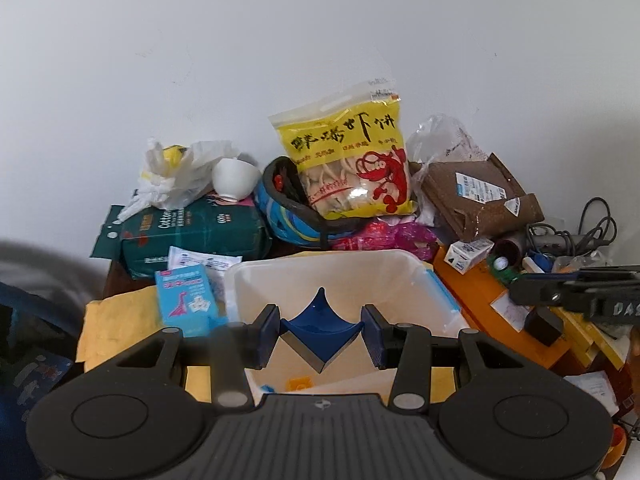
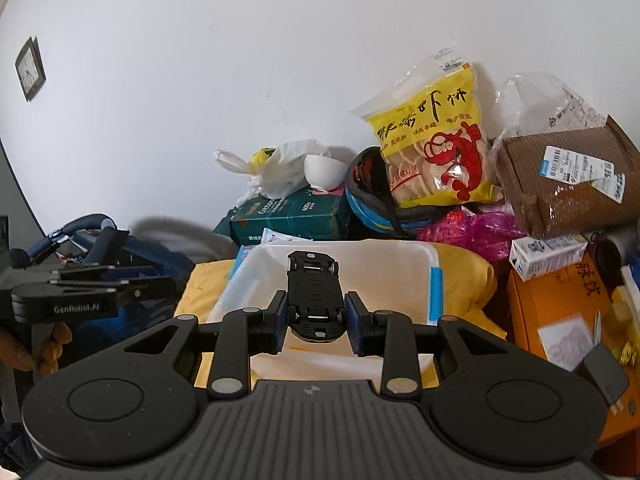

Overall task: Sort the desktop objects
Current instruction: 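Carry both pieces over the white bin and open both tools to drop them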

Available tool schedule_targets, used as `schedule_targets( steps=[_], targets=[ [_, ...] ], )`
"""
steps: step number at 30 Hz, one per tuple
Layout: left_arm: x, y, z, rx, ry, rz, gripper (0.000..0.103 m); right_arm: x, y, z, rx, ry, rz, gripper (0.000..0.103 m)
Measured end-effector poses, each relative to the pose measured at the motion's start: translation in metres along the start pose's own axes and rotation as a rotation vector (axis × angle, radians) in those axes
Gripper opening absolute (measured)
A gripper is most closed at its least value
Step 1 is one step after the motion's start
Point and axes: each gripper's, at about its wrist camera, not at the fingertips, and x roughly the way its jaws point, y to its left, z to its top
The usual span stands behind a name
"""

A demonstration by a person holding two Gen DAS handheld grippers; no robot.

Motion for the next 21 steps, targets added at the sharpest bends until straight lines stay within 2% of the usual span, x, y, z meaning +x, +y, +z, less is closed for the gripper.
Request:
schedule_targets(
  steps=[4,7,14,21],
  targets=[
    [0.021,-0.003,0.013,0.017,0.066,-0.007,0.048,0.018,-0.001,0.010,-0.019,0.042,-0.018,0.034],
    [0.035,0.002,0.022,-0.016,0.119,-0.024,0.048,0.033,-0.007,0.018,0.005,0.085,-0.023,0.034],
    [0.058,-0.001,0.038,0.023,0.132,0.010,0.048,0.066,-0.019,0.038,-0.005,0.178,-0.068,0.034],
    [0.078,0.005,0.043,-0.014,0.184,0.002,0.048,0.091,-0.021,0.045,-0.036,0.261,-0.088,0.034]
  ],
)
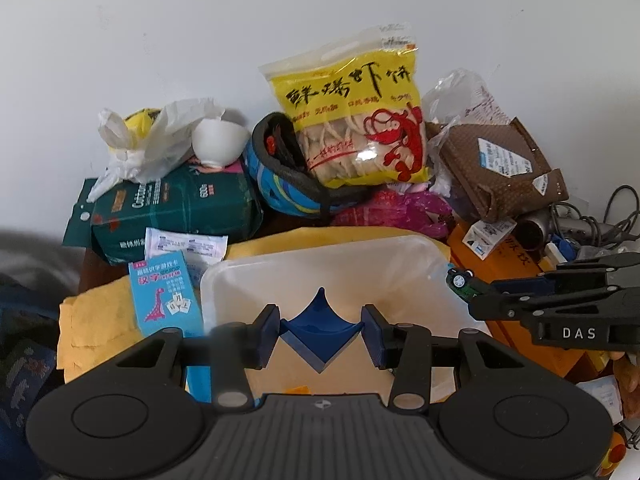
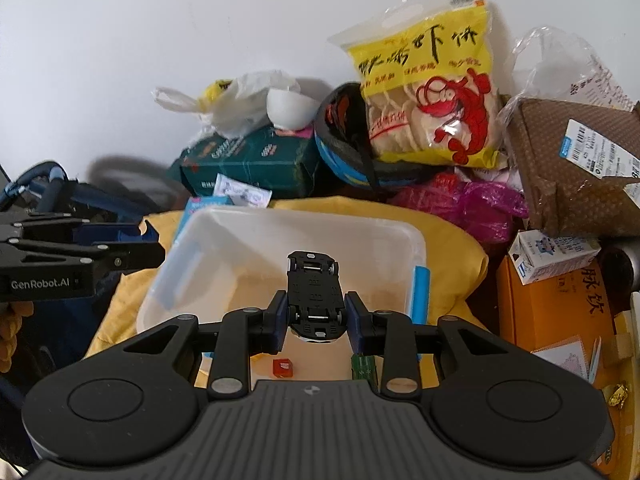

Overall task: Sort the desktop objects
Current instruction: 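Carry both pieces over the white bin and open both tools to drop them, then grasp the yellow brick with the left tool while the right tool grasps a small yellow brick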

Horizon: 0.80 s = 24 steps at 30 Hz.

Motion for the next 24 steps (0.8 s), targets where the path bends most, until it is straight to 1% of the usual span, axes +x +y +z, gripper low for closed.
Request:
schedule_targets(
  steps=[4,5,6,7,8,9,10,12,15,18,20,21,24],
  targets=[
    [0.009,0.003,0.000,-0.012,0.018,0.010,0.049,0.009,0.000,0.003,0.001,0.028,-0.009,0.034],
    [0.011,0.004,-0.001,-0.011,0.018,0.012,0.052,0.012,0.000,0.004,0.001,0.032,-0.014,0.034],
    [0.013,0.005,-0.001,-0.010,0.018,0.015,0.063,0.014,-0.001,0.004,-0.002,0.036,-0.019,0.036],
    [0.014,0.005,-0.002,-0.009,0.015,0.026,0.067,0.017,-0.001,0.005,-0.006,0.033,-0.031,0.040],
    [0.015,0.006,-0.003,-0.007,0.009,0.041,0.069,0.018,-0.001,0.005,-0.010,0.027,-0.049,0.054],
    [0.015,0.007,-0.003,-0.005,0.003,0.049,0.069,0.019,-0.001,0.005,-0.015,0.013,-0.068,0.059],
    [0.015,0.010,-0.004,-0.005,0.000,0.047,0.069,0.020,-0.002,0.004,-0.021,-0.001,-0.081,0.059],
    [0.014,0.014,-0.007,-0.008,-0.008,0.048,0.069,0.022,-0.004,0.002,-0.019,-0.006,-0.078,0.059],
    [0.003,0.019,-0.022,-0.016,-0.055,0.038,0.069,0.020,-0.005,-0.006,-0.011,-0.021,-0.065,0.059],
    [-0.013,0.021,-0.052,-0.017,-0.114,0.018,0.069,0.010,-0.001,-0.022,-0.023,-0.055,-0.042,0.059],
    [-0.025,0.021,-0.084,-0.010,-0.150,0.013,0.071,0.001,0.003,-0.037,-0.029,-0.083,-0.023,0.059],
    [-0.029,0.022,-0.097,-0.009,-0.155,0.011,0.071,-0.004,0.004,-0.047,-0.036,-0.100,-0.012,0.059],
    [-0.035,0.021,-0.152,0.003,-0.140,0.016,0.071,-0.016,0.009,-0.085,-0.042,-0.134,0.007,0.060]
  ],
)
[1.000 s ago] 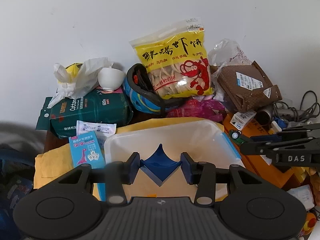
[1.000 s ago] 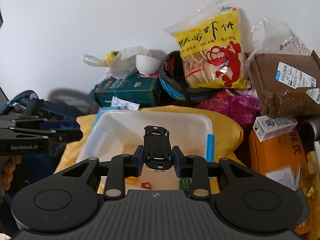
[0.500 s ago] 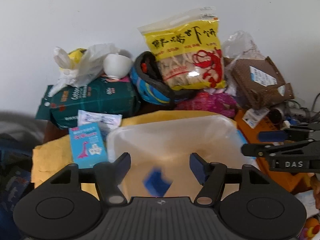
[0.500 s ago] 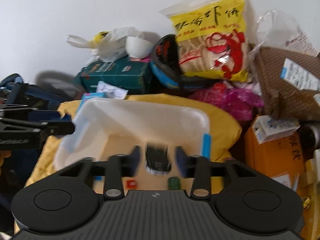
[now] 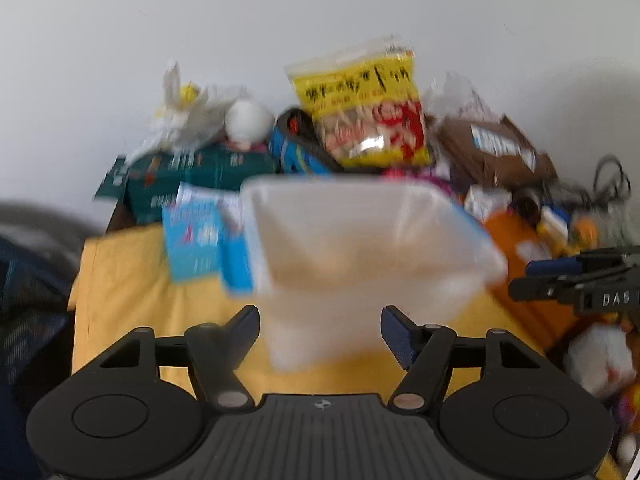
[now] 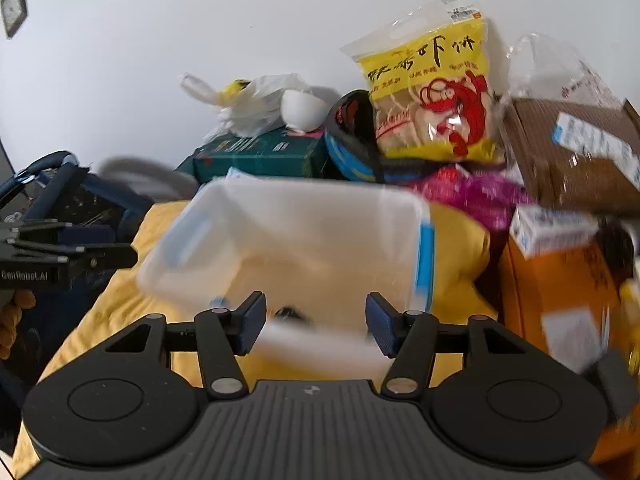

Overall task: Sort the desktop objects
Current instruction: 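Grasp the yellow brick with the left tool while the right tool grasps a small yellow brick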

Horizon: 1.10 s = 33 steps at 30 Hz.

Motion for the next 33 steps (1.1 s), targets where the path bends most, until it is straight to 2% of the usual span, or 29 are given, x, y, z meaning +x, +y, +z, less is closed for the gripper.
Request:
schedule_targets(
  steps=[4,7,9,14,18,22,30,33],
  targets=[
    [-0.012,-0.004,-0.062,-0.010,0.044,0.017,0.071,-0.004,0.007,-0.060,0.008,0.028,-0.009,0.060],
    [-0.021,-0.009,-0.100,-0.043,0.061,0.028,0.070,-0.001,0.017,-0.103,-0.023,0.053,-0.022,0.055],
    [-0.024,-0.014,-0.121,-0.054,0.080,0.033,0.067,0.000,0.022,-0.126,-0.053,0.074,-0.029,0.045],
    [-0.014,-0.034,-0.154,0.010,0.148,0.034,0.060,0.010,0.024,-0.168,-0.070,0.139,-0.058,0.038],
    [-0.002,-0.037,-0.161,0.005,0.159,0.047,0.057,0.014,0.029,-0.182,-0.095,0.150,-0.056,0.033],
    [0.007,-0.041,-0.157,0.000,0.148,0.047,0.055,0.019,0.031,-0.183,-0.110,0.148,-0.053,0.033],
    [0.018,-0.042,-0.159,0.000,0.165,0.042,0.040,0.031,0.037,-0.183,-0.141,0.143,-0.045,0.032],
    [0.017,-0.041,-0.159,0.020,0.161,0.033,0.040,0.037,0.038,-0.182,-0.143,0.147,-0.043,0.032]
  ],
)
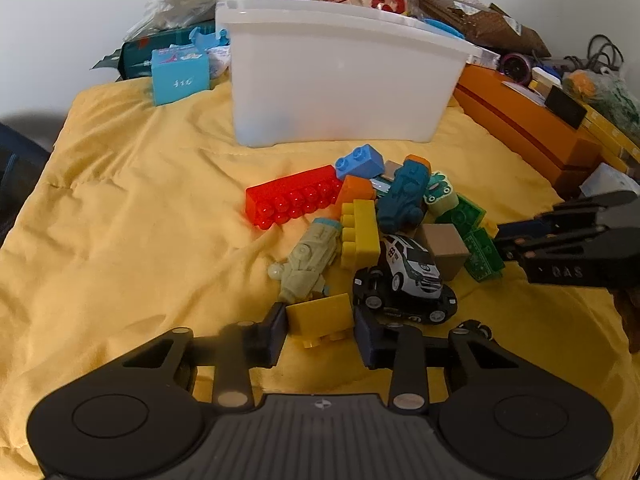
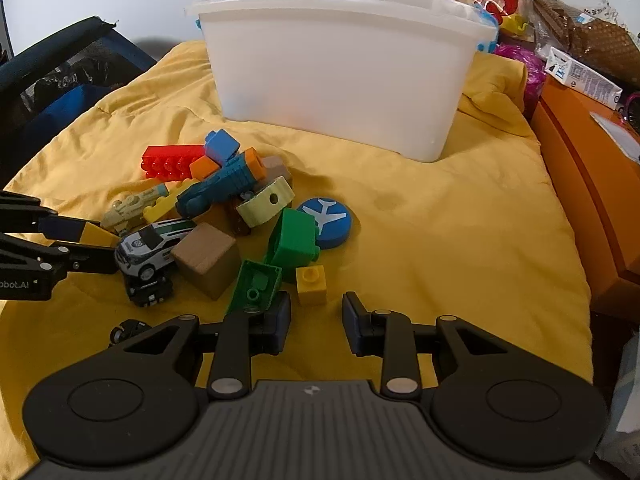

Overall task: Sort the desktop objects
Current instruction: 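Grasp the yellow brick with the left tool while the right tool grasps a small yellow brick, then carry both yellow bricks over the white bin and open both tools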

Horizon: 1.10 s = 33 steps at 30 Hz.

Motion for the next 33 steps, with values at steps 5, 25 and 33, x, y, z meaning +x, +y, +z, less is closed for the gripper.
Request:
schedule_targets(
  steps=[5,25,33],
  targets=[
    [-0.008,0.004,0.002,-0.016,-0.018,-0.005,0.040,0.004,-0.003,0.004,0.019,-0.008,0.012,0.019],
    [-0.079,0.019,0.073,-0.068,-0.203,-0.016,0.040,-0.079,-0.020,0.045,0.160,-0.221,0.064,0.017],
    [-0.084,0.026,0.127,-0.057,-0.232,-0.012,0.040,-0.100,-0.027,0.090,0.138,-0.292,0.072,0.017]
  ],
)
